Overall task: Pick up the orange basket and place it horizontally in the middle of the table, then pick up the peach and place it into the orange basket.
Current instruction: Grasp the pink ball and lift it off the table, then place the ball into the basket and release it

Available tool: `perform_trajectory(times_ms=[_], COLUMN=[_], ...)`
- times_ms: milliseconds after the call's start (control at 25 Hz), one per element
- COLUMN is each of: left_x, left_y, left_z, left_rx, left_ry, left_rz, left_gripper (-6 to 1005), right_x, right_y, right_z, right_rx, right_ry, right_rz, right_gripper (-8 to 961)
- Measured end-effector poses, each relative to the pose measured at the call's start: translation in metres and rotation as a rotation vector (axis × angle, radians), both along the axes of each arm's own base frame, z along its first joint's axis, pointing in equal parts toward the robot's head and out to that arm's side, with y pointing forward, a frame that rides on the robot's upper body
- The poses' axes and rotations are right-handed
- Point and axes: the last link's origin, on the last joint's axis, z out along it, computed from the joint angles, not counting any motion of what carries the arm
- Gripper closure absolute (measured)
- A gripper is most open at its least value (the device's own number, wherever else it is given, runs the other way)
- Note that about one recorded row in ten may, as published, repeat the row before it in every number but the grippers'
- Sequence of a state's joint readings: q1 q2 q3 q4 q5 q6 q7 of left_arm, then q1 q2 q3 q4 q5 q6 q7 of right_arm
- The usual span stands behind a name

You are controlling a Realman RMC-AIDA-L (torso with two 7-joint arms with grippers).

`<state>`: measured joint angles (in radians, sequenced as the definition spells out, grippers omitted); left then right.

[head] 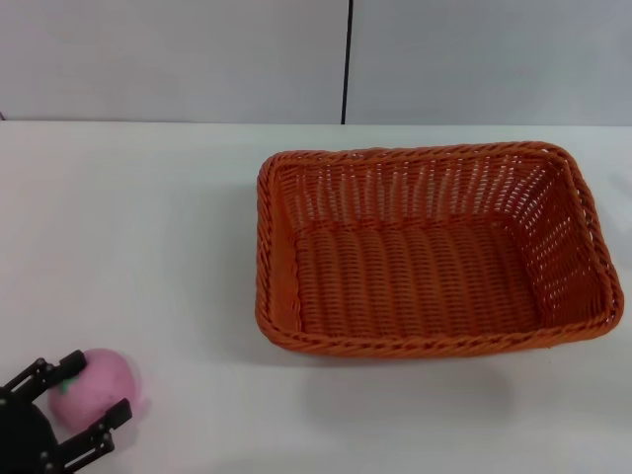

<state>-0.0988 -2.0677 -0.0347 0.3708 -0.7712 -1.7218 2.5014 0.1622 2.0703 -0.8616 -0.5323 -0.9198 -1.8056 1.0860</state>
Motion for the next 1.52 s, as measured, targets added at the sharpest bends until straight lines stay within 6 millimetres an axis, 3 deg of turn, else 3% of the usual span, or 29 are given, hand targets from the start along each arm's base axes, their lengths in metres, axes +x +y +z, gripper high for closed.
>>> perform_trajectory(times_ms=[280, 600, 880, 1160, 1280, 1360, 1480, 1520], left_x=[-0.001, 0.002, 0.012, 0.047, 0.077, 0.081, 0.115, 0.115], left_y=[0.009, 0.017, 0.021, 0.041, 0.068, 0.073, 0.103, 0.103], left_z=[-0.003, 0.001, 0.017, 0.028, 0.013, 0.009, -0.026, -0.026], left_rx=[0.003, 0.031, 0.112, 0.138, 0.075, 0.061, -0.032, -0.032], left_ry=[0.018, 0.001, -0.081, -0.258, -0.370, -0.381, -0.437, -0.437], left_rz=[0.009, 0.000, -0.041, -0.200, -0.289, -0.299, -0.329, -0.329], left_gripper=[294, 518, 635, 697, 719, 737, 763, 768], right_x=[0.005, 0.017, 0.025, 0.025, 0.024, 0.024, 0.022, 0.021], right_y=[0.000, -0.007, -0.018, -0.021, -0.022, -0.021, -0.018, -0.017], right_z=[-0.002, -0.001, 0.003, 0.004, 0.003, 0.003, 0.001, 0.000], right_rx=[0.004, 0.047, 0.088, 0.092, 0.089, 0.088, 0.083, 0.081], right_ry=[0.019, 0.050, 0.092, 0.096, 0.102, 0.103, 0.109, 0.113], right_rz=[-0.036, -0.098, -0.124, -0.112, -0.109, -0.107, -0.099, -0.098], right_gripper=[339, 339, 339, 339, 339, 339, 339, 339])
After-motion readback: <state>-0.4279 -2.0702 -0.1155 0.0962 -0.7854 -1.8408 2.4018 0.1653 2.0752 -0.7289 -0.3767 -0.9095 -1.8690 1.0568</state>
